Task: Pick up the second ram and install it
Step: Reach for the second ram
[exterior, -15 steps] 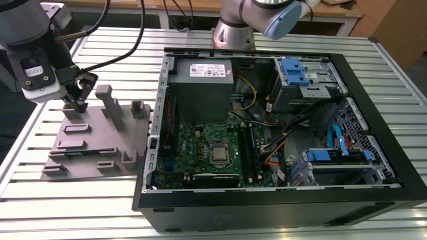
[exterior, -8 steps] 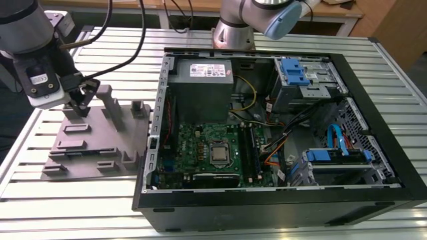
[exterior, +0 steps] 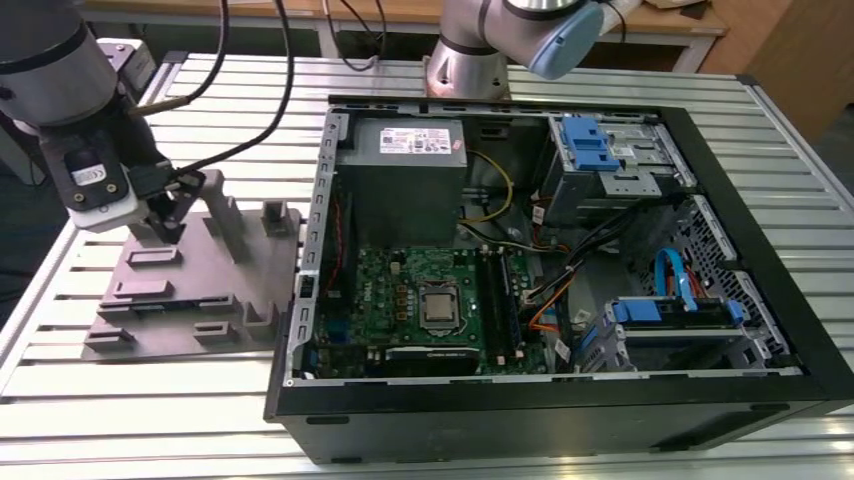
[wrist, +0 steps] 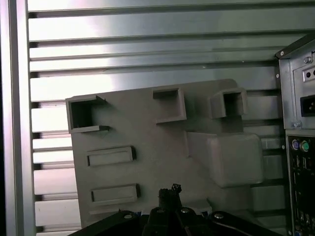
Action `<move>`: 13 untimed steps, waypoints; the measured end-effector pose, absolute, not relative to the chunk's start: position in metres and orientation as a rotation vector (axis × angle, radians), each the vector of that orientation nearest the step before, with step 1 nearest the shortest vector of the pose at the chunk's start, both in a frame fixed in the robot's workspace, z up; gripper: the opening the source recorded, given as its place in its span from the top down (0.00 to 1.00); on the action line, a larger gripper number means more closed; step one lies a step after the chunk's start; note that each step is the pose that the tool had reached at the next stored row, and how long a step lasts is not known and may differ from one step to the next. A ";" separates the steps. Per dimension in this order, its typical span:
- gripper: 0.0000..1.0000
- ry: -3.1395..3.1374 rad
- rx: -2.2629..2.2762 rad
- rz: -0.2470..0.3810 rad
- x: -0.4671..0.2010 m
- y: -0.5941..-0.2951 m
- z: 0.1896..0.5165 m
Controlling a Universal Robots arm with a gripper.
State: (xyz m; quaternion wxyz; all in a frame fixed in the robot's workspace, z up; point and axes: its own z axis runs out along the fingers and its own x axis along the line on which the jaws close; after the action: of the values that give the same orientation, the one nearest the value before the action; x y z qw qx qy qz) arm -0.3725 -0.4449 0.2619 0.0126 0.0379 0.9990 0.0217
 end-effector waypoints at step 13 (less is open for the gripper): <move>0.89 3.114 0.118 0.068 -0.373 -0.447 0.238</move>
State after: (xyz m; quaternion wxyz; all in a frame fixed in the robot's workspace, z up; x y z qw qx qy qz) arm -0.3725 -0.4472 0.2384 0.0125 0.0379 0.9990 0.0217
